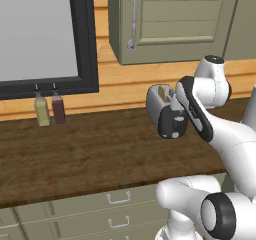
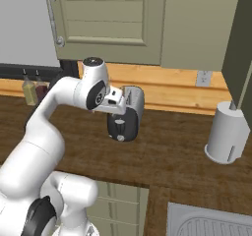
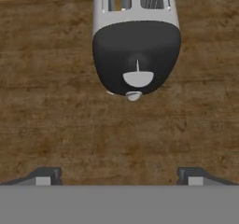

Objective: Start the toaster. Once the lever pops up, take the bread to the plate on the dining counter.

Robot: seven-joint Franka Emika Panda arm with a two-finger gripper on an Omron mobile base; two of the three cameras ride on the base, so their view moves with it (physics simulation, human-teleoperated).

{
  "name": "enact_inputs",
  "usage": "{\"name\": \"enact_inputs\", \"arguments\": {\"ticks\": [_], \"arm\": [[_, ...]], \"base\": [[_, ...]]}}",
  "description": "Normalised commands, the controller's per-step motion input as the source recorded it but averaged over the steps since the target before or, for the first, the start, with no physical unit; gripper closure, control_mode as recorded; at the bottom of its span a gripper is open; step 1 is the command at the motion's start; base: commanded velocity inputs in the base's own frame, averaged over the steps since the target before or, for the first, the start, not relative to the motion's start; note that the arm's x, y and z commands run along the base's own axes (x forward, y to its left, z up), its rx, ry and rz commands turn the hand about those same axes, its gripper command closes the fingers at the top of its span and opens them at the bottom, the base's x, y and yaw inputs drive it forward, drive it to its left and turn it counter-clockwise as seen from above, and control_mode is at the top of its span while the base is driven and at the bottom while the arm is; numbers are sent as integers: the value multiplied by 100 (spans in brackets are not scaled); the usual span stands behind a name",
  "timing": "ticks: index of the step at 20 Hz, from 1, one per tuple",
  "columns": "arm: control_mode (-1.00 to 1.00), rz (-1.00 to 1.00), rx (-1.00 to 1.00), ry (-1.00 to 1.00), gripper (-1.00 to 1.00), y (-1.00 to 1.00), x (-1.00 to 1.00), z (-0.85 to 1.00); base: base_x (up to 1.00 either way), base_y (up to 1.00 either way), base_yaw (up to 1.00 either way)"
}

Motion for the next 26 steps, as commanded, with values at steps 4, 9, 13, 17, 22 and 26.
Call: {"name": "enact_inputs", "arguments": {"ticks": [4,9,13,17,22,26], "arm": [[-100,-9,0,-4,-100,-29,1,-47],[-100,-8,0,-2,-100,-15,10,-32],[-100,-4,0,-3,-100,-1,25,-15],[-100,0,0,-1,-100,11,36,0],[-100,0,0,-3,-100,14,36,0],[-100,0,0,0,-100,13,32,0]], "base": [[0,0,0],[0,0,0],[0,0,0],[0,0,0],[0,0,0],[0,0,0]]}}
